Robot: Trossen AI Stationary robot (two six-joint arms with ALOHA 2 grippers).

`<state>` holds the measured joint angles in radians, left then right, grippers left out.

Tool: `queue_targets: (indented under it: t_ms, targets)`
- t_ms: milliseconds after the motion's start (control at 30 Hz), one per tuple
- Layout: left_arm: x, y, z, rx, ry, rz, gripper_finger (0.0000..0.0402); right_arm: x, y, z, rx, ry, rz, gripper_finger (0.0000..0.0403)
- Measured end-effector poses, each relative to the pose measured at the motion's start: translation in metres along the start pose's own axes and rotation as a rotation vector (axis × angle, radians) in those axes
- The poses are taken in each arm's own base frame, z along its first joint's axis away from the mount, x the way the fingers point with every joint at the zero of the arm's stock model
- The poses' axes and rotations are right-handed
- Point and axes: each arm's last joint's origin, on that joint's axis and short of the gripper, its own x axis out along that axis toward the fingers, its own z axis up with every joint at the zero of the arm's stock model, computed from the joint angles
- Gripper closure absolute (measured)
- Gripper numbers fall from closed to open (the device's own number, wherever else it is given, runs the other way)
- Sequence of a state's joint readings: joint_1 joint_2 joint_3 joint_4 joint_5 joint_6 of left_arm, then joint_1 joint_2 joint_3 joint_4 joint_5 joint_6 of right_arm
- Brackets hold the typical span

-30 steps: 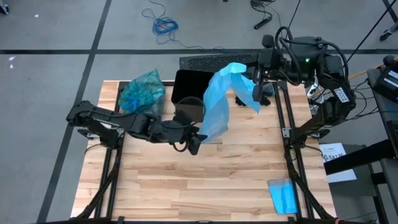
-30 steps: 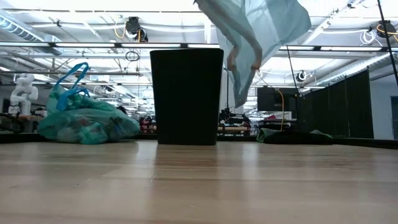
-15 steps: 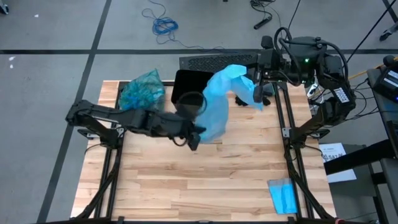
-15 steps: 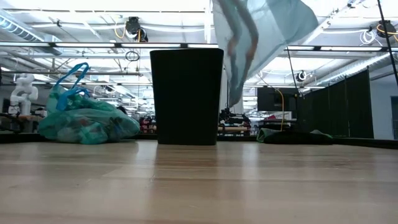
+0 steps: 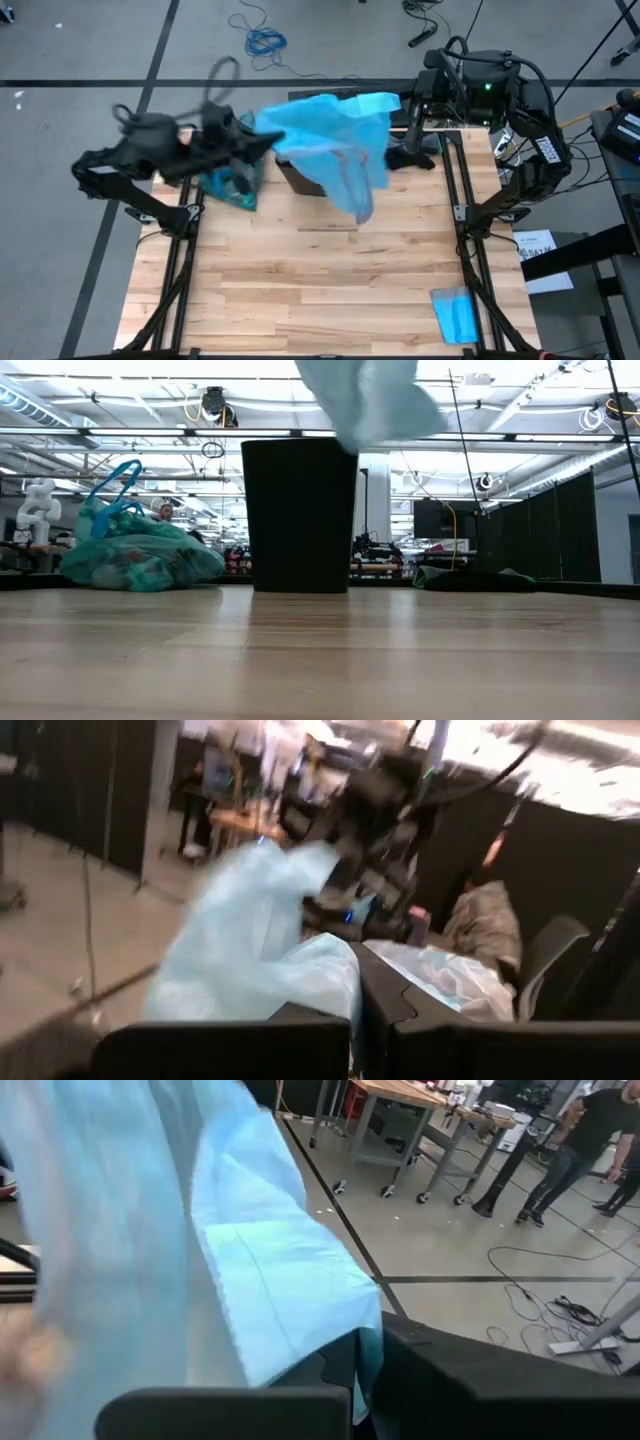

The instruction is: Place trash/remove bag and relplace

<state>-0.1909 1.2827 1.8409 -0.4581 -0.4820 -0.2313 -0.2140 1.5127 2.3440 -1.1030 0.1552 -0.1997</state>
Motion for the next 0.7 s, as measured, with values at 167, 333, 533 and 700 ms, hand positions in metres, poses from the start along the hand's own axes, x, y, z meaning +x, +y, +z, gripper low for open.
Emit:
queue_targets:
  t_ms: [167, 333, 533, 700]
  targets:
    - [-0.021, 0.005, 0.025, 0.043, -0.077, -0.035, 0.0401, 0.001, -0.005, 0.0, -0.01, -0.001, -0.021, 0.0401]
    - [-0.038, 0.011, 0.037, 0.088, -0.117, -0.037, 0.0401, 0.0, -0.001, 0.0, -0.124, -0.03, 0.095, 0.0357]
    - [-0.065, 0.021, 0.059, 0.127, -0.201, -0.03, 0.0401, 0.002, 0.0, 0.0, -0.127, -0.036, 0.136, 0.0257]
    - [-0.075, 0.025, 0.066, 0.152, -0.229, -0.024, 0.0401, 0.019, 0.005, -0.008, -0.033, 0.036, 0.185, 0.0192]
